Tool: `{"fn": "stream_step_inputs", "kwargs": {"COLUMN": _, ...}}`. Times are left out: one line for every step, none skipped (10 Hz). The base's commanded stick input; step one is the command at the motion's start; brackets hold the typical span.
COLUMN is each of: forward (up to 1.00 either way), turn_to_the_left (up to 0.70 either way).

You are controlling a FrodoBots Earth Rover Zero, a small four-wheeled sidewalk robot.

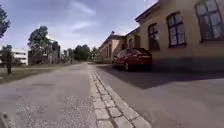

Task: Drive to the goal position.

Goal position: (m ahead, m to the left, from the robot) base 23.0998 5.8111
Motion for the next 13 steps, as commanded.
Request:
{"fn": "stream_step_inputs", "kwargs": {"forward": 0.85, "turn_to_the_left": 0.0}}
{"fn": "stream_step_inputs", "kwargs": {"forward": 0.85, "turn_to_the_left": 0.0}}
{"fn": "stream_step_inputs", "kwargs": {"forward": 0.85, "turn_to_the_left": 0.0}}
{"fn": "stream_step_inputs", "kwargs": {"forward": 0.85, "turn_to_the_left": 0.0}}
{"fn": "stream_step_inputs", "kwargs": {"forward": 0.85, "turn_to_the_left": 0.0}}
{"fn": "stream_step_inputs", "kwargs": {"forward": 0.85, "turn_to_the_left": 0.0}}
{"fn": "stream_step_inputs", "kwargs": {"forward": 0.85, "turn_to_the_left": 0.0}}
{"fn": "stream_step_inputs", "kwargs": {"forward": 0.85, "turn_to_the_left": 0.0}}
{"fn": "stream_step_inputs", "kwargs": {"forward": 0.85, "turn_to_the_left": 0.0}}
{"fn": "stream_step_inputs", "kwargs": {"forward": 0.85, "turn_to_the_left": 0.0}}
{"fn": "stream_step_inputs", "kwargs": {"forward": 0.85, "turn_to_the_left": 0.0}}
{"fn": "stream_step_inputs", "kwargs": {"forward": 0.85, "turn_to_the_left": 0.0}}
{"fn": "stream_step_inputs", "kwargs": {"forward": 0.85, "turn_to_the_left": 0.0}}
